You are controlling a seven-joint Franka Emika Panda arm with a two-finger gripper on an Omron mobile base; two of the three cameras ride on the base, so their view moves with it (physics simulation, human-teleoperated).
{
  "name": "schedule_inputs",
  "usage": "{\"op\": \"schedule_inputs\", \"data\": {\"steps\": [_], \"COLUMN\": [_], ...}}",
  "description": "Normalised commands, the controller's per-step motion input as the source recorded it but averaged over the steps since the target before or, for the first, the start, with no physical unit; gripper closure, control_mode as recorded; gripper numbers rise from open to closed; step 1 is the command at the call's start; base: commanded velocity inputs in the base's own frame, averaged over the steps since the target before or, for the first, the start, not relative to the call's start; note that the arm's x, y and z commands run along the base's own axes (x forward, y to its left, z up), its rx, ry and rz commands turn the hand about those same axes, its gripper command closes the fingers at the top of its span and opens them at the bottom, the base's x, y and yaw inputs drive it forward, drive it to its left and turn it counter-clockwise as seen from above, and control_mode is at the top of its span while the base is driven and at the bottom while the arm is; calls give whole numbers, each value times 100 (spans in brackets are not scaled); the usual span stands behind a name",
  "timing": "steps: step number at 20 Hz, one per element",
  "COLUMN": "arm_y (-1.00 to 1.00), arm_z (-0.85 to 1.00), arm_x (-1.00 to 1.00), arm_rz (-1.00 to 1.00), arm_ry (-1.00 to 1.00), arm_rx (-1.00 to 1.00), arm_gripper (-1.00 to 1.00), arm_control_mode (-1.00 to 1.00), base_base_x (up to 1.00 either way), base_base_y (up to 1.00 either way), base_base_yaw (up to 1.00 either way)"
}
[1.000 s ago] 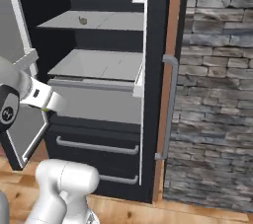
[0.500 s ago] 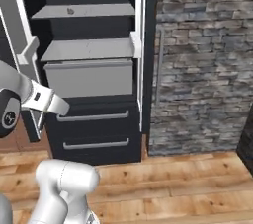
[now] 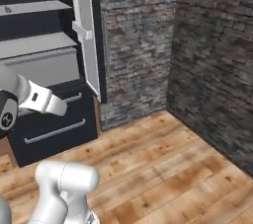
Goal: Grab the garlic and lemon from the fridge, place them in the blender, close the lid, and turn on the blender to create a marinade.
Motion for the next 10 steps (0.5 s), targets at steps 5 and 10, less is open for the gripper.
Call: {"op": "schedule_inputs", "data": {"steps": [5,10], "arm_y": [0,0], "arm_z": [0,0], "arm_x": [0,0], "arm_rz": [0,0], "arm_ry": [0,0], "arm_rx": [0,0], "arm_gripper": [100,100], "arm_control_mode": [100,100], "base_base_x": [-32,-13], "base_base_y": [2,0], "base_base_yaw": [-93,-97]}}
